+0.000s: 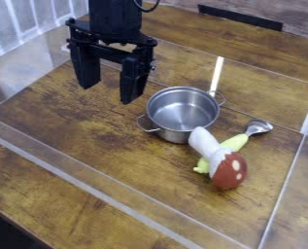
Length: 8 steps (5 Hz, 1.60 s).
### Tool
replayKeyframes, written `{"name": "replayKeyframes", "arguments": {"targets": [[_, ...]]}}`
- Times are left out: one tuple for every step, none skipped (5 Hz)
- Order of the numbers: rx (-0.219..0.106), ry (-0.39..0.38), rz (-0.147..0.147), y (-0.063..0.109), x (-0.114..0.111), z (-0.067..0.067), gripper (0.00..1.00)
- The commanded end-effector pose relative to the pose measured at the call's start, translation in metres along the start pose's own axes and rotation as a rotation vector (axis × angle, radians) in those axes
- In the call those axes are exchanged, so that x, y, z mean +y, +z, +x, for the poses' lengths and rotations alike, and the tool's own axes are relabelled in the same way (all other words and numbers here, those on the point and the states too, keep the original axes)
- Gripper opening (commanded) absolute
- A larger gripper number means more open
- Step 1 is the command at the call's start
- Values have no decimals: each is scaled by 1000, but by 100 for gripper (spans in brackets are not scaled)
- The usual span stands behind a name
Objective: Move the green spoon to the left
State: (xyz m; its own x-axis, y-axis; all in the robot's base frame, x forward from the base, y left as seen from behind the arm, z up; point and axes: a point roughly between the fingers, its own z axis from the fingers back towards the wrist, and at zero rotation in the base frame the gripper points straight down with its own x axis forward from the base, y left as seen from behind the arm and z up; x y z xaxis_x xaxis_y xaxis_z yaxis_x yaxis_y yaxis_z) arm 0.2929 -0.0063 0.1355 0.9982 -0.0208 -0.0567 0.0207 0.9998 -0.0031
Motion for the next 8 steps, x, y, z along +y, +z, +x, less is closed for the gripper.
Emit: {"name": "replayKeyframes", "arguments": {"targets": [[30,27,-9,-27,7,0,100],[2,-23,-1,-46,-18,22,100],[-32,-156,7,-38,-61,42,100],[-66,-312,24,-31,-110,59,100],[-89,-370,25,-37,-136,79,100],[-108,-372,37,-46,-143,96,100],[-115,-408,46,-53,-146,99,100],[-125,-459,48,-57,-148,100,100]]}}
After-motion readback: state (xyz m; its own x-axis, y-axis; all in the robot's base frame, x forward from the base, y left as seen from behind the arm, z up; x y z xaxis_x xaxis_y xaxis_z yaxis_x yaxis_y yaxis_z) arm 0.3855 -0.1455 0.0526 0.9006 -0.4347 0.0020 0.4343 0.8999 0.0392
